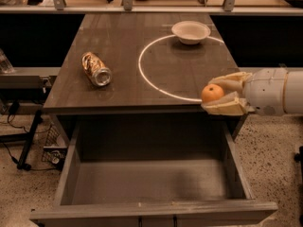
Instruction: Place orange into top drawer
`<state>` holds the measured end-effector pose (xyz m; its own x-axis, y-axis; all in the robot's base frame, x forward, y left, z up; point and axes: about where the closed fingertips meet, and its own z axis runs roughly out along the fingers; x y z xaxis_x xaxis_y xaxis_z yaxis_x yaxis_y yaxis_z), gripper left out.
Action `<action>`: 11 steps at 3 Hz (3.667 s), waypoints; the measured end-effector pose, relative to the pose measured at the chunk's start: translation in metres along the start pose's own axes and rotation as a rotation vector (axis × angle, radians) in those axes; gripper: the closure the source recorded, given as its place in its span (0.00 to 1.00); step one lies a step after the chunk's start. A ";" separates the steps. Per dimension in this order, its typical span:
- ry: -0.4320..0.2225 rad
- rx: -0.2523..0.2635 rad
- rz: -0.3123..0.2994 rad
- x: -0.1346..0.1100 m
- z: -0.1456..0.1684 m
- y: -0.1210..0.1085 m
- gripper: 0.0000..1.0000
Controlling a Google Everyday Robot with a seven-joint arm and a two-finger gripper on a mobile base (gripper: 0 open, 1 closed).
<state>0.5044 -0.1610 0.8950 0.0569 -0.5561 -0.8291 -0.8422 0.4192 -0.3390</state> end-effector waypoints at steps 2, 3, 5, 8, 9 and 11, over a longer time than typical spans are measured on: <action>-0.020 -0.045 0.007 0.006 0.008 0.010 1.00; -0.001 -0.118 0.044 0.041 0.014 0.047 1.00; 0.028 -0.266 0.079 0.105 0.051 0.134 1.00; 0.041 -0.287 0.042 0.154 0.128 0.170 1.00; 0.066 -0.264 0.017 0.167 0.146 0.168 0.96; 0.096 -0.250 0.007 0.180 0.157 0.165 0.50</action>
Offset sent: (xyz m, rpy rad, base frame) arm -0.0097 0.0101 -0.0267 0.0427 0.0475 0.0852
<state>0.4597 -0.0796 0.6201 0.0090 -0.6245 -0.7810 -0.9494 0.2397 -0.2027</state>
